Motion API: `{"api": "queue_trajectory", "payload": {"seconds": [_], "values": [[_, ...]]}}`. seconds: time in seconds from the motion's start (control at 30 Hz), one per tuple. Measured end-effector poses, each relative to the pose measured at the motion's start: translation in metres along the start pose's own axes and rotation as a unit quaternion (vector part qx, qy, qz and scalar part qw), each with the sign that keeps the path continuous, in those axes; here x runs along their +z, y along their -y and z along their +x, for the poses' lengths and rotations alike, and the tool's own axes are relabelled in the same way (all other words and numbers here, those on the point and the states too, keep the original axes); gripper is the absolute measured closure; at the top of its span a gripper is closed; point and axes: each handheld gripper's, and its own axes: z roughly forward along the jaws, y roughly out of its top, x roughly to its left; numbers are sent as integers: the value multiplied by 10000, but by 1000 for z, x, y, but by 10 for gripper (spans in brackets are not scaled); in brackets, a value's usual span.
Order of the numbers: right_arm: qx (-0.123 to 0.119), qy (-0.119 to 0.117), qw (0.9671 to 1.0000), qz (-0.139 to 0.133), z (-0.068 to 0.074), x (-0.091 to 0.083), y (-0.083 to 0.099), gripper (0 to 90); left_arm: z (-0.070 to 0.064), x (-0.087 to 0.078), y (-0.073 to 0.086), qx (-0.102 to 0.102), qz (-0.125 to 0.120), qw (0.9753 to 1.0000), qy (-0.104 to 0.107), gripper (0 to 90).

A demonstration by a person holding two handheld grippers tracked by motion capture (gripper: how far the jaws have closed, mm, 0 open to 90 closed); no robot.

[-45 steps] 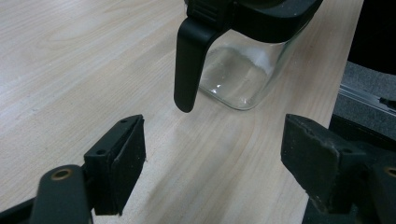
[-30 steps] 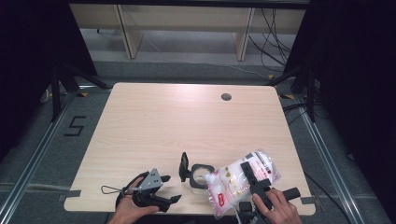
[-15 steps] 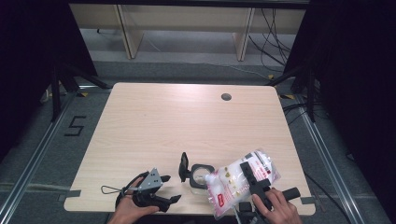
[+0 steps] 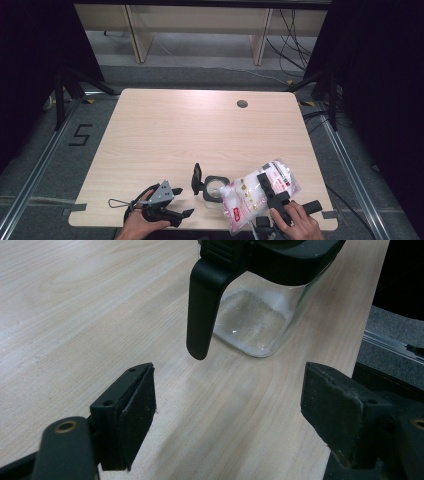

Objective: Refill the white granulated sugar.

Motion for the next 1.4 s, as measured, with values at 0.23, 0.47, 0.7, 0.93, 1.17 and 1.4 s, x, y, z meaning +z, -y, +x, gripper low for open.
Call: {"api": "queue_trajectory", "payload": {"seconds": [0.23, 0.47, 0.7, 0.93, 1.17, 1.4], "values": [[-5, 3, 10000, -16, 0, 0, 1, 422, 0, 0, 0, -21, 19, 10000, -20, 218], [42, 14, 10000, -9, 0, 0, 1, 422, 0, -1, 0, 5, 43, 10000, -48, 218], [51, 59, 10000, -42, -1, -1, 2, 422, 0, 0, 0, -34, -23, 10000, 0, 218], [293, 119, 9995, -99, 3, 0, 2, 422, 0, -1, 0, 15, 22, 10000, -23, 218], [280, 67, 9996, 41, 4, -2, 3, 422, 0, -1, 0, -16, 21, 10000, -21, 218], [-52, 86, 9999, -6, 1, -1, 2, 422, 0, 0, 0, -24, -19, 10000, 2, 217]]}}
